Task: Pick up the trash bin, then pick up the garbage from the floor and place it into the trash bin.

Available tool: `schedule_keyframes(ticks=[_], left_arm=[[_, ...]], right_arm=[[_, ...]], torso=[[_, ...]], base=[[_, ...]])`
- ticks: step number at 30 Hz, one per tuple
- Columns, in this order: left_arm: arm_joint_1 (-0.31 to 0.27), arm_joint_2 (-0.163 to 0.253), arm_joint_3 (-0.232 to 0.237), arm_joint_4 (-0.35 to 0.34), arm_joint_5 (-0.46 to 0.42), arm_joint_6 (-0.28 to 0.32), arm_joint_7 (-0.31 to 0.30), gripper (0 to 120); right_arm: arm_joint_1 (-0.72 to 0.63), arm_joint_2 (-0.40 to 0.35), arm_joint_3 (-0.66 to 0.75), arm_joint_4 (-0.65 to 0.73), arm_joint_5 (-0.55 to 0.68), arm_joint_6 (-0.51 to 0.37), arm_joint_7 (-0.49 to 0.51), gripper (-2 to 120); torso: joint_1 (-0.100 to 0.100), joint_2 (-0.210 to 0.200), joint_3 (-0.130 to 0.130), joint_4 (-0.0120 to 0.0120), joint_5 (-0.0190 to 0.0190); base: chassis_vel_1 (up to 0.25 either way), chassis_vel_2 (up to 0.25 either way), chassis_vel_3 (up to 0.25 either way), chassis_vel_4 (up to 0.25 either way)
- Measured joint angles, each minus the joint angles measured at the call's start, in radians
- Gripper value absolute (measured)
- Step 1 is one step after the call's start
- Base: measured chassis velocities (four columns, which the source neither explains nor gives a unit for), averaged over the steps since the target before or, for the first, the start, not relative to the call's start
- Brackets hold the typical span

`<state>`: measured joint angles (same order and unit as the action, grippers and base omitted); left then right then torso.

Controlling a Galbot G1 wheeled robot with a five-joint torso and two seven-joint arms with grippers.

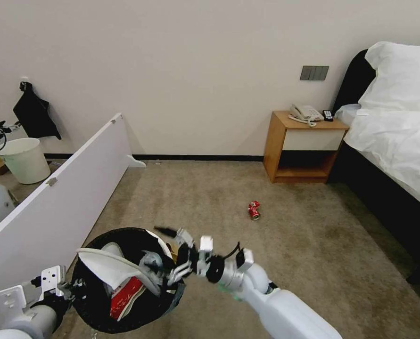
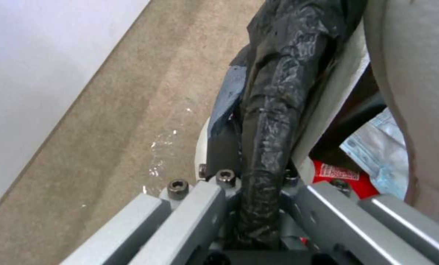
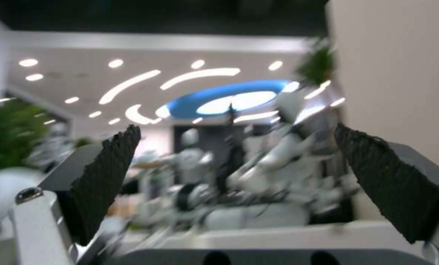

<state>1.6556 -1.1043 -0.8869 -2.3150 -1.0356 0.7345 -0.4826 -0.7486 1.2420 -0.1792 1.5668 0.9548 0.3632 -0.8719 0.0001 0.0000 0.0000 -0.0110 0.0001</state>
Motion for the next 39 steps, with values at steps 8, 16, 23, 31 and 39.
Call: schedule_keyframes(ticks=[8, 16, 23, 31, 39], left_arm=[[0.011, 0.01, -0.015, 0.02, 0.002, 0.0, -0.002, 0], [0.051, -0.011, -0.058, 0.028, 0.0, 0.0, -0.008, 0], [0.058, 0.0, -0.087, 0.063, -0.007, 0.0, -0.011, 0], [0.074, 0.004, -0.114, 0.088, -0.005, 0.001, -0.011, 0], [0.099, 0.012, -0.139, 0.098, 0.007, 0.001, -0.011, 0]], right_arm=[[-0.075, -0.072, 0.108, 0.081, -0.012, 0.024, 0.307, 100], [-0.181, -0.147, 0.175, 0.123, -0.204, 0.067, 0.705, 100], [-0.374, -0.221, 0.355, 0.149, -0.32, 0.025, 0.819, 100], [-0.552, -0.202, 0.468, 0.155, -0.427, -0.005, 0.832, 100], [-0.667, -0.153, 0.554, 0.173, -0.487, -0.045, 0.863, 100]], torso=[[0.0, 0.0, 0.0, -0.0003, 0.0], [0.0, 0.0, 0.0, 0.0004, 0.0002], [0.0, 0.0, 0.0, 0.0, 0.0], [0.0, 0.0, 0.0, 0.0001, 0.0], [0.0, 0.0, 0.0, -0.0001, -0.0001]], base=[[0.0, 0.0, 0.0, 0.0], [0.0, 0.0, 0.0, 0.0], [0.0, 0.0, 0.0, 0.0], [0.0, 0.0, 0.0, 0.0], [0.0, 0.0, 0.0, 0.0]])
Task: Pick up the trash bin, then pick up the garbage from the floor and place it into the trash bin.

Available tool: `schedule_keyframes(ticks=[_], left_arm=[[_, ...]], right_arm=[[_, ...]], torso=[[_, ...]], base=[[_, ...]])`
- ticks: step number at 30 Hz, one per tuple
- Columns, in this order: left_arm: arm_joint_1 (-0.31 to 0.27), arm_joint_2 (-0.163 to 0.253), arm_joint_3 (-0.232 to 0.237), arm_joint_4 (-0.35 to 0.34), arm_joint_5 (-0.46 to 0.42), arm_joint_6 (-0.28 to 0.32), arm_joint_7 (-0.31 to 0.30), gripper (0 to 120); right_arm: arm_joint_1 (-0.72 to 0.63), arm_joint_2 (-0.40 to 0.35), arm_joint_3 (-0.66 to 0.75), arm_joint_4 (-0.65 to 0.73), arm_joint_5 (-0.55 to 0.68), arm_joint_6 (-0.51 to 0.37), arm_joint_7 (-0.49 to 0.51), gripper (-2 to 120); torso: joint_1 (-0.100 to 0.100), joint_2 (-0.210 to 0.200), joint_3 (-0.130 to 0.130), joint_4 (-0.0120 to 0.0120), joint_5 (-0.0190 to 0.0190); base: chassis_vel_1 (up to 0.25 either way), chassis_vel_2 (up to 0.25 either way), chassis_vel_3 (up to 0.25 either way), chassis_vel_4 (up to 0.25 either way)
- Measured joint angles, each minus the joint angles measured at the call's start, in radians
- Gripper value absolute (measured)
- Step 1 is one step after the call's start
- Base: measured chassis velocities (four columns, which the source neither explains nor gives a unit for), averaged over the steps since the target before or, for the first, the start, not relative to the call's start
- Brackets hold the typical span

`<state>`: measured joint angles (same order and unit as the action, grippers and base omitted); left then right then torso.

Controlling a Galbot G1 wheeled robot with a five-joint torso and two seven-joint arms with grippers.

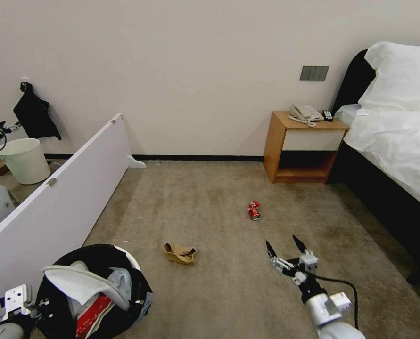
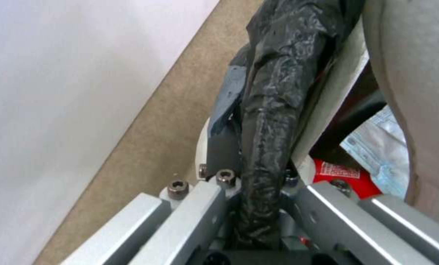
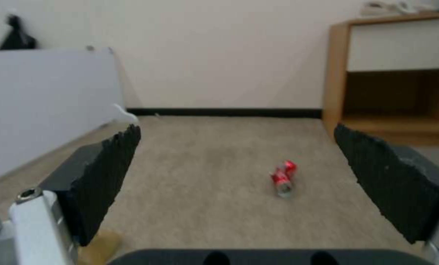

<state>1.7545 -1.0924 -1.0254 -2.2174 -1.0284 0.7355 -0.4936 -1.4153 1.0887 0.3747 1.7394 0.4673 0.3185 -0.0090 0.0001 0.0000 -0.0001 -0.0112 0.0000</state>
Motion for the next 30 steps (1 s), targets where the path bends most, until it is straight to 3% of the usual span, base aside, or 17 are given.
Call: schedule_keyframes(ticks=[19, 30], left_arm=[[0.043, 0.032, 0.006, 0.0, 0.07, 0.0, 0.058, 0], [0.027, 0.022, 0.003, -0.069, 0.048, 0.0, 0.053, 0]], right_arm=[[-0.126, 0.041, 0.016, 0.047, -0.085, -0.03, 0.044, 100], [-0.129, 0.087, 0.024, 0.042, -0.108, -0.025, 0.038, 100]], torso=[[0.0, 0.0, 0.0, 0.0001, -0.0002], [0.0, 0.0, 0.0, 0.0001, 0.0]], base=[[0.0, 0.0, 0.0, 0.0], [0.0, 0.0, 0.0, 0.0]])
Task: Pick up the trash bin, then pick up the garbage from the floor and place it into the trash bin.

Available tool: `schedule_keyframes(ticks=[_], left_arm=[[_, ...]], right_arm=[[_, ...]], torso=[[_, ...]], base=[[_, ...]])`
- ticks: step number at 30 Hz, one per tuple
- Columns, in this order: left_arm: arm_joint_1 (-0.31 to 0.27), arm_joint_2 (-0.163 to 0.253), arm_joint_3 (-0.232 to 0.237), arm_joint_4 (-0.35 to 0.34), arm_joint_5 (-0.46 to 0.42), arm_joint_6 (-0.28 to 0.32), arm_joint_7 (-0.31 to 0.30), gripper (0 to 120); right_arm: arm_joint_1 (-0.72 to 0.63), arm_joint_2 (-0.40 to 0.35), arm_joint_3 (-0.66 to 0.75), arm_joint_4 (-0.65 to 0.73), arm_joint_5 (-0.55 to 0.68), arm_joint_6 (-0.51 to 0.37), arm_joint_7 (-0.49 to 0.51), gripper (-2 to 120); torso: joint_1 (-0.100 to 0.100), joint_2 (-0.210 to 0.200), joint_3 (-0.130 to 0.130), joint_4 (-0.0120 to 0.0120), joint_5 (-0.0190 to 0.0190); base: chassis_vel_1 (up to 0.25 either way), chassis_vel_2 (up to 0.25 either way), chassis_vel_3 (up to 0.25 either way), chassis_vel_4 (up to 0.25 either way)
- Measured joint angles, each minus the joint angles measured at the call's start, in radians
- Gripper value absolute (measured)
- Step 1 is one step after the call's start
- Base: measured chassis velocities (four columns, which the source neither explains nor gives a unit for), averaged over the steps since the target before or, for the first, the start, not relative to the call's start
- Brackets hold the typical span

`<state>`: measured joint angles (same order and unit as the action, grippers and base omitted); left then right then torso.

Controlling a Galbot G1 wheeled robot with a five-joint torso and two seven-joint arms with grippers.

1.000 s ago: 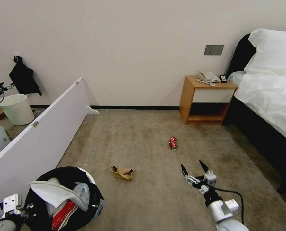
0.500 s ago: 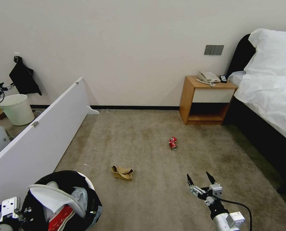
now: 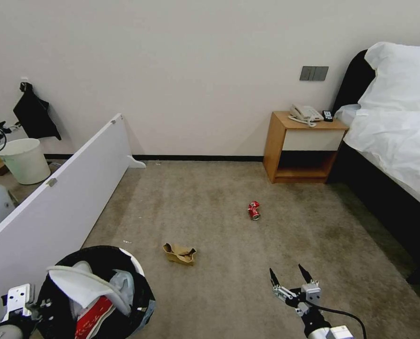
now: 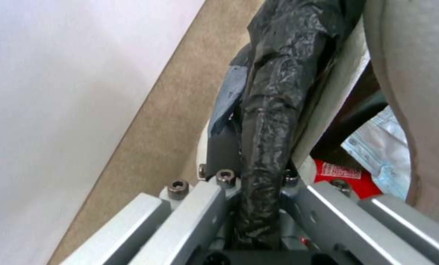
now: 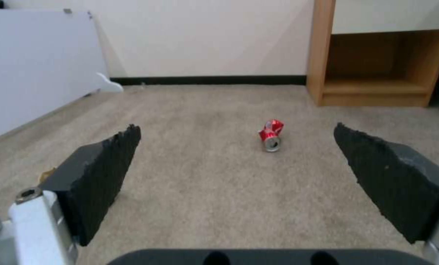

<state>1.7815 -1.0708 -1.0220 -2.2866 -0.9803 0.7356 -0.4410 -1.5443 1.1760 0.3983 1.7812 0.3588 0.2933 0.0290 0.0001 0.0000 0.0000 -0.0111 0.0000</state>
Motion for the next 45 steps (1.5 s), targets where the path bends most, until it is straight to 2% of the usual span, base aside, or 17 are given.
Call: schedule_keyframes(ticks=[12, 45], left_arm=[[-0.01, -0.014, 0.004, -0.009, 0.002, 0.0, -0.007, 0], [-0.025, -0.015, 0.0, 0.003, 0.001, 0.0, -0.009, 0]], right_arm=[[-0.001, -0.005, 0.007, -0.001, 0.007, 0.006, -0.021, 100], [0.013, -0.019, -0.003, -0.017, 0.016, 0.017, -0.039, 100]], torso=[[0.0, 0.0, 0.0, 0.0, -0.0001], [0.0, 0.0, 0.0, 0.0002, -0.0001]], base=[[-0.018, 0.023, 0.033, -0.021], [-0.119, 0.122, 0.119, -0.122]])
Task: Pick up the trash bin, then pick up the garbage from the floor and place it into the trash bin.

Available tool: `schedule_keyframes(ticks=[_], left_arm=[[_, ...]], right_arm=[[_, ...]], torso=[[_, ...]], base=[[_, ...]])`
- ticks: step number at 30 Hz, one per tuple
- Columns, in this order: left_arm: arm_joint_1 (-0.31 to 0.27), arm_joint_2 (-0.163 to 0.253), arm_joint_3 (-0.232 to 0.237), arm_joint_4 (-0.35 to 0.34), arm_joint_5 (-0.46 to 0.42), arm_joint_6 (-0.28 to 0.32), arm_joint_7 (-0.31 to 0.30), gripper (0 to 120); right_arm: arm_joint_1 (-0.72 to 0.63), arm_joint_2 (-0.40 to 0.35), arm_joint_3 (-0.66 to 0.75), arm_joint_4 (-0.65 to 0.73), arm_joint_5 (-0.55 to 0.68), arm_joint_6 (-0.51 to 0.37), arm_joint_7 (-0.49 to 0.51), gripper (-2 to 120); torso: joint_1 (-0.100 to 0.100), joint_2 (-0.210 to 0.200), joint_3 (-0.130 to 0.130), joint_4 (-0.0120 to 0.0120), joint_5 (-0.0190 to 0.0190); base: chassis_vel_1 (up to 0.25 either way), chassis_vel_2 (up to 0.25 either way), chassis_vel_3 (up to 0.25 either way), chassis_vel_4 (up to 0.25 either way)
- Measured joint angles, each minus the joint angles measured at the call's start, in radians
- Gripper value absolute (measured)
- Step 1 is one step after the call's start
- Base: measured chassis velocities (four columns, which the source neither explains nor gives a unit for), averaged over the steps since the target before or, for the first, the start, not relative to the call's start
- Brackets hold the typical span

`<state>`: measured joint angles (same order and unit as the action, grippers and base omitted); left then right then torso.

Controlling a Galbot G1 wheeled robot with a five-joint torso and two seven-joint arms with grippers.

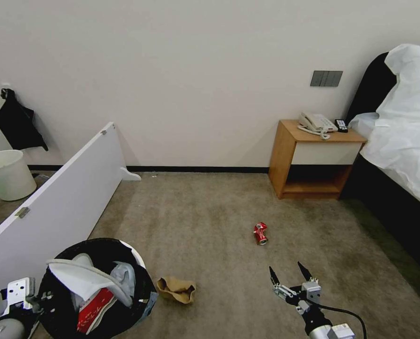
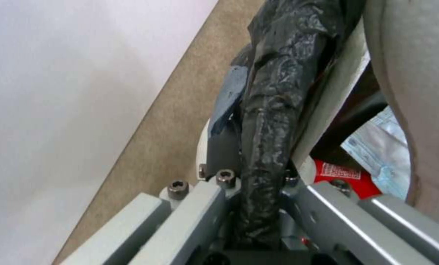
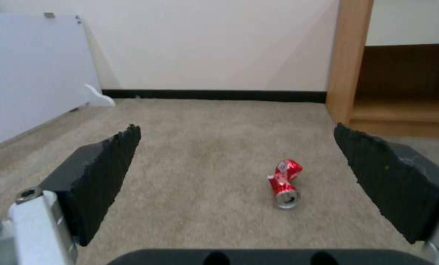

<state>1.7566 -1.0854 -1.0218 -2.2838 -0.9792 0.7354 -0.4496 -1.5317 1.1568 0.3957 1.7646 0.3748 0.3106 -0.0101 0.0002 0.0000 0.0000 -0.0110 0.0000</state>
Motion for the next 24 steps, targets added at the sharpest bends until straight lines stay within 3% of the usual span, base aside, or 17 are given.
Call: schedule_keyframes(ticks=[11, 24], left_arm=[[-0.001, -0.006, 0.001, -0.002, 0.001, 0.0, 0.0, 0], [-0.005, -0.009, 0.005, -0.003, 0.003, 0.0, -0.003, 0]], right_arm=[[0.001, -0.005, -0.008, -0.002, -0.001, 0.006, -0.002, 100], [0.008, -0.009, -0.015, -0.016, -0.009, 0.021, -0.01, 100]], torso=[[0.0, 0.0, 0.0, -0.0003, 0.0001], [0.0, 0.0, 0.0, -0.0003, 0.0]], base=[[-0.111, 0.106, 0.101, -0.112], [-0.021, 0.026, 0.012, -0.018]])
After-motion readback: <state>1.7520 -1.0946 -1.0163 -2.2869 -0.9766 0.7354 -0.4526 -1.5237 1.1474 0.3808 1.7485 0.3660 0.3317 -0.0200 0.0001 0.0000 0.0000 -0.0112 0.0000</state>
